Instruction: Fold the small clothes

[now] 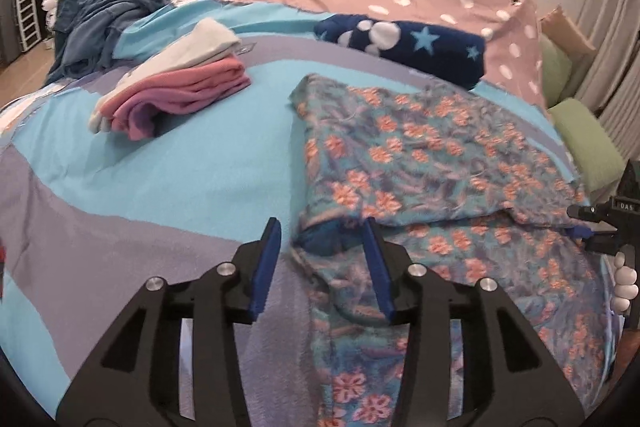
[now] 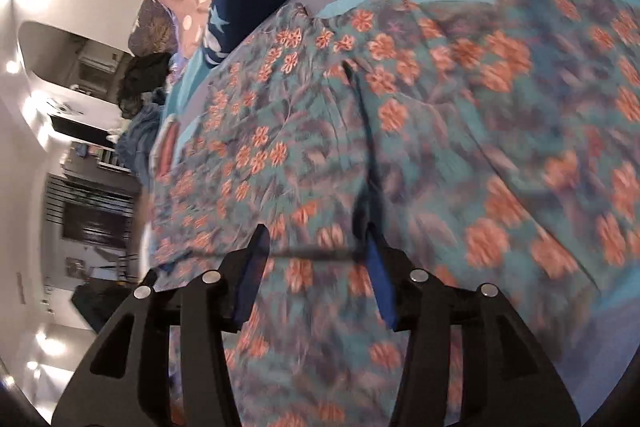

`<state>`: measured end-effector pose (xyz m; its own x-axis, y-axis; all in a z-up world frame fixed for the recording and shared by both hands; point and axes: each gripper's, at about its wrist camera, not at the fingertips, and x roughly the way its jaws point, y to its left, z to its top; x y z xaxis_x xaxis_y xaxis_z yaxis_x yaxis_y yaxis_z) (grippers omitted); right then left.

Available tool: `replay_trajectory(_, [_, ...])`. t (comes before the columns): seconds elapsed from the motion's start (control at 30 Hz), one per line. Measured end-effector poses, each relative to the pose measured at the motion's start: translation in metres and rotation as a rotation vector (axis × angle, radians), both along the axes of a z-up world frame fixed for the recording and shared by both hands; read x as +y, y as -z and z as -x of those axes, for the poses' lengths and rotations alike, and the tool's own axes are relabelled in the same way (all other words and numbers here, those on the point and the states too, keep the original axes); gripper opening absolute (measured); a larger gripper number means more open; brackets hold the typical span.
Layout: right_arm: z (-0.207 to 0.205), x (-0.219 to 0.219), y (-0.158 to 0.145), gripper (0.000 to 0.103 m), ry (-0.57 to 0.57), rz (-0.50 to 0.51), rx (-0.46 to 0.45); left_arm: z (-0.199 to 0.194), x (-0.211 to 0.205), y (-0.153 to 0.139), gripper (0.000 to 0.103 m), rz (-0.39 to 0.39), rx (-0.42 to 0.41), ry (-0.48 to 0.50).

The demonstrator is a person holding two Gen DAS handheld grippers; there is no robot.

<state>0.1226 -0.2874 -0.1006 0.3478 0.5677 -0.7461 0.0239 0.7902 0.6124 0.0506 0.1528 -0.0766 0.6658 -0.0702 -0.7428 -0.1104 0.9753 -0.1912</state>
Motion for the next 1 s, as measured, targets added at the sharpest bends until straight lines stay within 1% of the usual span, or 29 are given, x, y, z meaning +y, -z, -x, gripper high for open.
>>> replay_trajectory(0.03, [0.000, 0.001, -0.004, 0.005, 0.010, 0.013, -0.012, 0.000, 0.001, 0.000, 0.043, -0.004, 0.009, -0.012])
replay_trajectory(0.07, [0.005, -0.001, -0.016, 0.005, 0.031, 0.006, -0.058, 0.001, 0.003, -0.001, 0.043, -0.004, 0.014, -0.020])
replay_trajectory(0.1, [0.010, -0.003, -0.026, 0.005, 0.034, 0.026, -0.102, 0.003, 0.004, -0.002, 0.045, -0.004, 0.013, -0.026])
replay_trajectory(0.13, [0.018, -0.004, -0.039, 0.005, 0.032, 0.072, -0.156, 0.007, 0.006, -0.005, 0.049, -0.010, 0.006, -0.033])
replay_trajectory(0.17, [0.025, -0.006, -0.049, 0.005, 0.030, 0.138, -0.199, 0.009, 0.007, -0.008, 0.050, -0.022, 0.000, -0.040])
replay_trajectory(0.23, [0.032, -0.010, -0.053, 0.005, 0.021, 0.215, -0.229, 0.011, 0.008, -0.010, 0.051, -0.035, -0.003, -0.049])
replay_trajectory(0.27, [0.035, -0.015, -0.048, 0.006, 0.007, 0.223, -0.220, 0.010, 0.009, -0.010, 0.051, -0.031, -0.001, -0.050])
replay_trajectory(0.33, [0.034, -0.021, -0.032, 0.014, -0.003, 0.234, -0.176, 0.006, 0.008, -0.011, 0.051, -0.008, 0.005, -0.047])
replay_trajectory(0.37, [0.035, -0.025, -0.022, 0.029, 0.015, 0.260, -0.143, 0.003, 0.006, -0.012, 0.051, 0.005, 0.008, -0.042])
replay_trajectory(0.4, [0.038, -0.028, -0.020, 0.032, 0.034, 0.278, -0.136, 0.000, 0.004, -0.012, 0.051, 0.017, 0.010, -0.035])
replay_trajectory(0.43, [0.042, -0.031, -0.018, 0.033, 0.051, 0.289, -0.140, -0.004, 0.002, -0.014, 0.051, 0.028, 0.011, -0.023])
replay_trajectory(0.53, [0.053, -0.035, -0.020, 0.032, 0.063, 0.273, -0.167, -0.019, -0.002, -0.016, 0.051, 0.022, 0.022, -0.003])
replay_trajectory(0.6, [0.060, -0.037, -0.026, 0.033, 0.064, 0.280, -0.204, -0.031, -0.002, -0.014, 0.051, -0.002, 0.036, -0.008])
replay_trajectory(0.63, [0.064, -0.039, -0.029, 0.034, 0.059, 0.280, -0.221, -0.038, -0.004, -0.011, 0.054, -0.025, 0.044, -0.003])
replay_trajectory(0.67, [0.069, -0.039, -0.030, 0.037, 0.053, 0.273, -0.236, -0.045, -0.005, -0.005, 0.055, -0.060, 0.056, 0.005])
replay_trajectory(0.7, [0.074, -0.040, -0.030, 0.039, 0.052, 0.270, -0.237, -0.051, -0.008, 0.003, 0.056, -0.120, 0.079, 0.000])
replay_trajectory(0.73, [0.078, -0.042, -0.027, 0.039, 0.056, 0.269, -0.228, -0.058, -0.009, 0.018, 0.062, -0.196, 0.126, -0.020])
replay_trajectory(0.77, [0.083, -0.047, -0.025, 0.039, 0.062, 0.266, -0.219, -0.059, -0.008, 0.027, 0.062, -0.196, 0.132, -0.024])
replay_trajectory(0.8, [0.087, -0.053, -0.020, 0.039, 0.080, 0.261, -0.205, -0.057, -0.006, 0.027, 0.062, -0.181, 0.111, -0.035])
replay_trajectory(0.87, [0.092, -0.066, -0.014, 0.039, 0.130, 0.251, -0.196, -0.052, -0.004, 0.018, 0.054, -0.155, 0.095, -0.038])
replay_trajectory(0.9, [0.097, -0.077, -0.013, 0.039, 0.169, 0.236, -0.212, -0.050, -0.003, 0.013, 0.044, -0.119, 0.086, -0.039])
replay_trajectory(0.93, [0.101, -0.087, -0.015, 0.039, 0.210, 0.226, -0.233, -0.047, -0.004, 0.003, 0.042, -0.074, 0.064, -0.027])
replay_trajectory(0.97, [0.107, -0.104, -0.017, 0.039, 0.283, 0.224, -0.264, -0.044, -0.008, -0.007, 0.042, -0.061, 0.032, -0.008])
replay_trajectory(1.0, [0.110, -0.119, -0.018, 0.040, 0.347, 0.218, -0.281, -0.042, -0.014, -0.014, 0.042, -0.069, 0.006, 0.011])
